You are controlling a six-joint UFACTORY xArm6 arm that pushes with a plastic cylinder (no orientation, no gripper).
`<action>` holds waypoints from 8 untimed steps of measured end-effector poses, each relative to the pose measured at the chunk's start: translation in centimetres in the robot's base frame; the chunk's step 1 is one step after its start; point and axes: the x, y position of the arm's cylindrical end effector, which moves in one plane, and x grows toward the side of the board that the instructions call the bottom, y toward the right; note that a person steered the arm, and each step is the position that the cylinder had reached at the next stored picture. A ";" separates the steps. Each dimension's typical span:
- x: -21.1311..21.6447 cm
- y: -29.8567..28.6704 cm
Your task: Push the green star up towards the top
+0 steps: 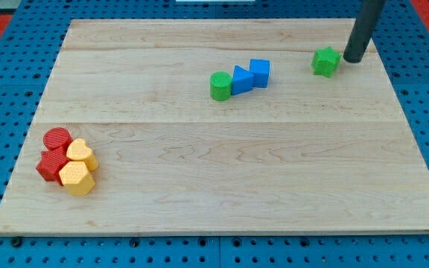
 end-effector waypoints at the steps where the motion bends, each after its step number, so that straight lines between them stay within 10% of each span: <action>1: 1.0 -1.2; 8: -1.7 -12.7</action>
